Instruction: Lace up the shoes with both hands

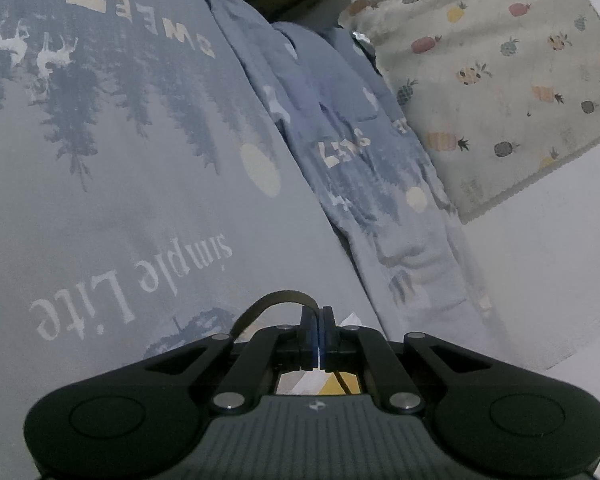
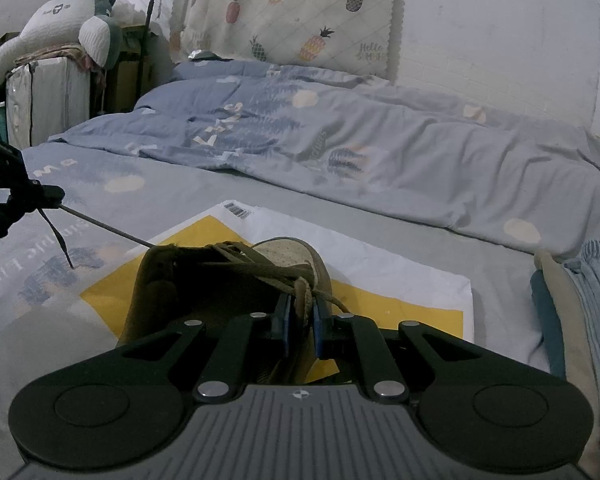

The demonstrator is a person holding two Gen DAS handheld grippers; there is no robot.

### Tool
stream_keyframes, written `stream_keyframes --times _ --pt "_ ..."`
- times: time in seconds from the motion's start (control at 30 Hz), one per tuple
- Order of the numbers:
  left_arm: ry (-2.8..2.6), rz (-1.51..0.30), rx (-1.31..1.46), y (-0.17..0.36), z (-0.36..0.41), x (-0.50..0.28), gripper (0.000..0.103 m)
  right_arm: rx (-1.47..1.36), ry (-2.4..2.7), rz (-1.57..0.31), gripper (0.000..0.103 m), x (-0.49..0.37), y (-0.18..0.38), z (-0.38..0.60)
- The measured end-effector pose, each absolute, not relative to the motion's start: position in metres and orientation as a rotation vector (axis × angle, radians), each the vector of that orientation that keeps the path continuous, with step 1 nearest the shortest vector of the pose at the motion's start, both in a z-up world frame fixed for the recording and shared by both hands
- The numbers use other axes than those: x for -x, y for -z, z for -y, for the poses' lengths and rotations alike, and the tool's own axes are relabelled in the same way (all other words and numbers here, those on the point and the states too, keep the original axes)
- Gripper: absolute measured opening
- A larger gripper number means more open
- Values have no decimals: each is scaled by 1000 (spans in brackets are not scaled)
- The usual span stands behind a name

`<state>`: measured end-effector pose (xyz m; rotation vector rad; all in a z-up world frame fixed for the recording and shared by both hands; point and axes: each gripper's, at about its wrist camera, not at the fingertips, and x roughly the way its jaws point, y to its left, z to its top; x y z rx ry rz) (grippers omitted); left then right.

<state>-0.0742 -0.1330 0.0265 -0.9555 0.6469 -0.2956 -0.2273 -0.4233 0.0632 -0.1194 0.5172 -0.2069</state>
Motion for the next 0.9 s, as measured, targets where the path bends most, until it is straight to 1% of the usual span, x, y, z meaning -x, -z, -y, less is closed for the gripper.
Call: stream_keyframes --times 0.13,0.3,0.47,0.67,0.8,0.9 --pt "298 -663 963 -26 132 72 0 118 207 -518 9 227 -62 423" --pt "295 -736 925 -22 136 68 0 84 208 -521 9 225 -63 427" --pt "234 -738 868 -26 136 68 1 64 204 -521 9 225 -64 428" --pt "142 -725 789 -33 142 72 14 -57 175 -496 10 232 -69 443" --pt "47 -705 708 -41 148 77 30 -88 143 -461 10 243 -75 449" --pt "-41 -686 674 -45 151 81 31 -149 108 -429 11 253 -79 459"
